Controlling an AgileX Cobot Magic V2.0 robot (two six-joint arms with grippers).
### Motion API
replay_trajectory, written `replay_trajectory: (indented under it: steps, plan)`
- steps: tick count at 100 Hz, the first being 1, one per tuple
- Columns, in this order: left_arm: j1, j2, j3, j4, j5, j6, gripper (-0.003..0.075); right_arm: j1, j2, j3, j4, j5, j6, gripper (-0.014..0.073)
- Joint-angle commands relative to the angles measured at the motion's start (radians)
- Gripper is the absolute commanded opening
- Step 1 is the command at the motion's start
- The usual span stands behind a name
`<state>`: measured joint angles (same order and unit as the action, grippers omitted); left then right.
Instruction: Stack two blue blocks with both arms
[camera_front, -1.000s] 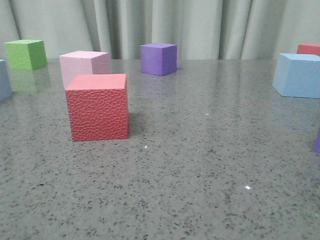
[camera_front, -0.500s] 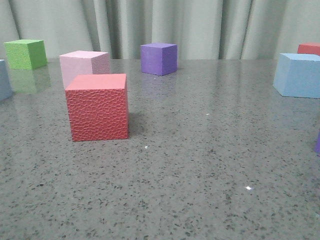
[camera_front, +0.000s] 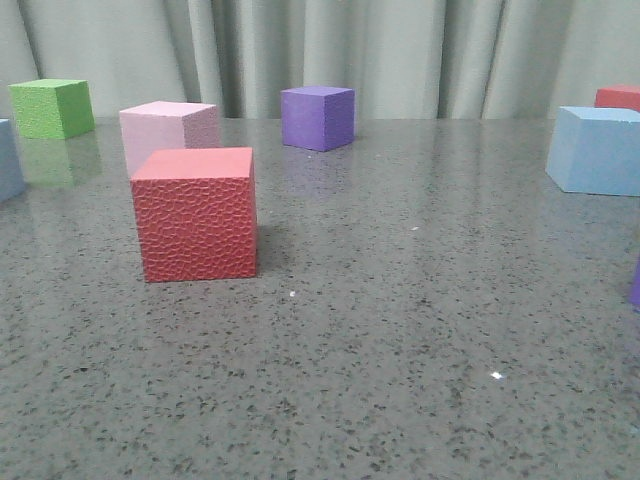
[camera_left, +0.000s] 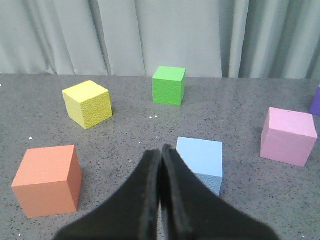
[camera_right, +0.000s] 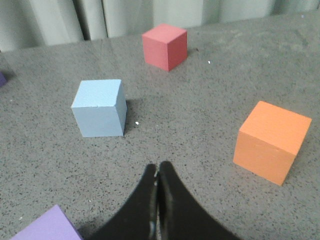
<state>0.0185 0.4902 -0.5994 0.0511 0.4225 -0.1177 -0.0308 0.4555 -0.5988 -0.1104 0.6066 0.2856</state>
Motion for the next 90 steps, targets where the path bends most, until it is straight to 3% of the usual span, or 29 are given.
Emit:
replay_trajectory:
  steps: [1,20,28,35,52,64,72,90]
  plan:
    - [0.001,0.081,-0.079,-0.012,-0.039,-0.006,-0.0019,-0.004,0.067,-0.082,-0.008,-0.003,-0.006,-0.006]
    - [0.001,0.189,-0.135,-0.012,-0.037,-0.003,-0.0018,-0.004,0.152,-0.148,-0.008,0.067,-0.006,-0.0054]
    - [0.001,0.215,-0.146,-0.012,-0.03,0.008,0.0018,-0.004,0.162,-0.15,-0.008,0.074,-0.006,-0.0011]
    - [0.001,0.223,-0.148,-0.012,-0.03,0.012,0.0111,-0.004,0.162,-0.15,-0.008,0.079,-0.006,0.0076]
    - [0.001,0.227,-0.148,-0.012,-0.034,0.014,0.0447,-0.004,0.162,-0.15,-0.009,0.077,-0.007,0.0396]
    - [0.001,0.227,-0.148,-0.012,-0.032,0.014,0.0605,-0.004,0.162,-0.15,-0.009,0.078,-0.007,0.0587]
    - [0.001,0.227,-0.148,-0.012,-0.032,0.014,0.0631,-0.004,0.162,-0.15,-0.008,0.078,-0.007,0.065]
    - [0.001,0.227,-0.148,-0.012,-0.041,0.014,0.063,-0.004,0.162,-0.15,-0.008,0.015,-0.007,0.0653]
